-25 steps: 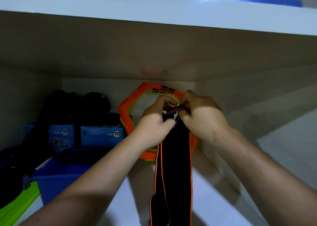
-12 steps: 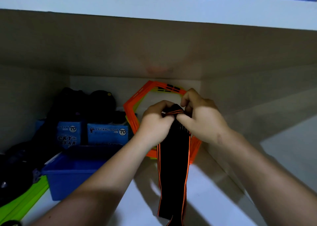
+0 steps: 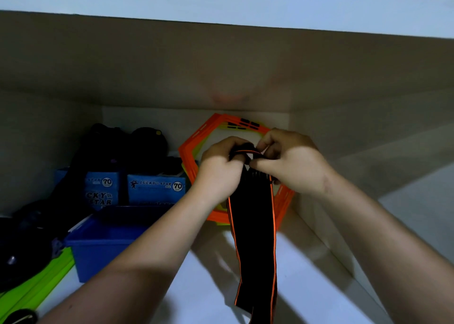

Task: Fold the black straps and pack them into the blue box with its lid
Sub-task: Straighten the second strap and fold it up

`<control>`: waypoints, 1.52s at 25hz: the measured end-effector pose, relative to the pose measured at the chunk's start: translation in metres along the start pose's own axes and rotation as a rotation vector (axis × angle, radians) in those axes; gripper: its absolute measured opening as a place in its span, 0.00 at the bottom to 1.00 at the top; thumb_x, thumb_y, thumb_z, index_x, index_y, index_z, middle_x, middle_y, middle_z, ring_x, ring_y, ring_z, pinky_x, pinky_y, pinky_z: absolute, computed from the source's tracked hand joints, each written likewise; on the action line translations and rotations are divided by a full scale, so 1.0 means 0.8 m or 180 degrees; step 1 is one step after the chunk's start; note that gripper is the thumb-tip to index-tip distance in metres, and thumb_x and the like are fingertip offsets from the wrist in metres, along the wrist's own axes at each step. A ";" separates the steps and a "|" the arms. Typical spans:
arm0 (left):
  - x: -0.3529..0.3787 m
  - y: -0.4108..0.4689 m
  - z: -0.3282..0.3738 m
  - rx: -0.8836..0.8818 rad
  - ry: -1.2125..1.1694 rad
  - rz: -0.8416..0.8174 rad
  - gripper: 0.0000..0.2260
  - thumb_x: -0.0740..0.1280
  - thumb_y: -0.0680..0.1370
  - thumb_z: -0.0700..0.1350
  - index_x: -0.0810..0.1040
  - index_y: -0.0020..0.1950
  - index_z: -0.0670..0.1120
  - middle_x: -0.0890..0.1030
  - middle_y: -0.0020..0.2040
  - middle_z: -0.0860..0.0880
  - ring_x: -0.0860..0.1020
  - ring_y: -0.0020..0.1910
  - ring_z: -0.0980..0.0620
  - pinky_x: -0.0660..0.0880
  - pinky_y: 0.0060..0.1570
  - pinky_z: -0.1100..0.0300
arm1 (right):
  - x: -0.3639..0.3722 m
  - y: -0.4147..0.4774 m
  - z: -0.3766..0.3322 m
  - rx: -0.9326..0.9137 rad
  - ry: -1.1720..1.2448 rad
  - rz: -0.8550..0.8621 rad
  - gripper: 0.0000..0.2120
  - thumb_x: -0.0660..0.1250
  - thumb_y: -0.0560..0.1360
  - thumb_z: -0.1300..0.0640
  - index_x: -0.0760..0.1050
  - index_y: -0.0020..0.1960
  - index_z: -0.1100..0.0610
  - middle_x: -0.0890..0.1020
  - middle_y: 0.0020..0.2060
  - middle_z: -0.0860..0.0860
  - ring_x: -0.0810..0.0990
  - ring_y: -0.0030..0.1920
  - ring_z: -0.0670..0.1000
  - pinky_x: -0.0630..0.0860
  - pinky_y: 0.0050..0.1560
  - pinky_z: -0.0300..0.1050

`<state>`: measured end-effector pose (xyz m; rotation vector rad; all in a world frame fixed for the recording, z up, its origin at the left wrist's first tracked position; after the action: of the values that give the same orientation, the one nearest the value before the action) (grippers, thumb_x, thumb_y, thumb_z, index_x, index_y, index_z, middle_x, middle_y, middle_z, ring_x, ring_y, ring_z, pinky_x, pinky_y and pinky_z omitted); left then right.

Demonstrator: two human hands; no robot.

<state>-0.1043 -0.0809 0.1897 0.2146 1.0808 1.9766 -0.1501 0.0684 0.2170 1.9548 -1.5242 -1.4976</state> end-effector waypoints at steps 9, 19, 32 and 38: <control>-0.021 0.000 0.016 0.0277 -0.0185 0.0432 0.14 0.64 0.72 0.43 0.85 0.53 0.46 0.86 0.50 0.48 0.83 0.52 0.50 0.78 0.55 0.54 | -0.002 0.007 -0.025 -0.0209 0.0466 0.0284 0.06 0.78 0.69 0.54 0.81 0.37 0.52 0.80 0.25 0.44 0.75 0.25 0.45 0.73 0.30 0.41; 0.022 -0.063 -0.026 -0.1159 -0.4243 -0.2779 0.37 0.74 0.68 0.55 0.65 0.70 0.40 0.74 0.56 0.40 0.73 0.57 0.38 0.57 0.68 0.34 | -0.002 0.001 -0.048 0.0179 0.0071 0.0590 0.06 0.73 0.71 0.54 0.78 0.38 0.55 0.81 0.25 0.51 0.83 0.24 0.53 0.75 0.21 0.42; 0.065 -0.147 -0.086 -0.0786 -0.1797 -0.0634 0.15 0.65 0.71 0.29 0.82 0.52 0.44 0.85 0.45 0.51 0.82 0.46 0.56 0.76 0.47 0.64 | -0.048 0.028 -0.036 -0.0179 -0.0654 0.1148 0.08 0.69 0.68 0.53 0.81 0.38 0.58 0.83 0.31 0.53 0.84 0.38 0.56 0.81 0.44 0.47; 0.062 -0.251 -0.123 -0.1707 -0.1544 -0.0912 0.12 0.64 0.73 0.28 0.83 0.49 0.41 0.83 0.40 0.47 0.79 0.41 0.53 0.72 0.40 0.66 | -0.002 0.043 0.042 0.0342 -0.0583 0.0810 0.05 0.70 0.67 0.55 0.80 0.36 0.57 0.85 0.33 0.56 0.86 0.39 0.59 0.83 0.47 0.52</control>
<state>-0.0644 -0.0510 -0.0333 0.2170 0.2399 1.7525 -0.1968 0.0679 0.2271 1.6365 -1.8854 -1.5464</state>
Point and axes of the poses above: each hand's wrist, its own y-axis towards the middle knuckle, its own x-axis out of the palm, z = x × y, the point moved 4 cm from there along y, towards the middle knuckle
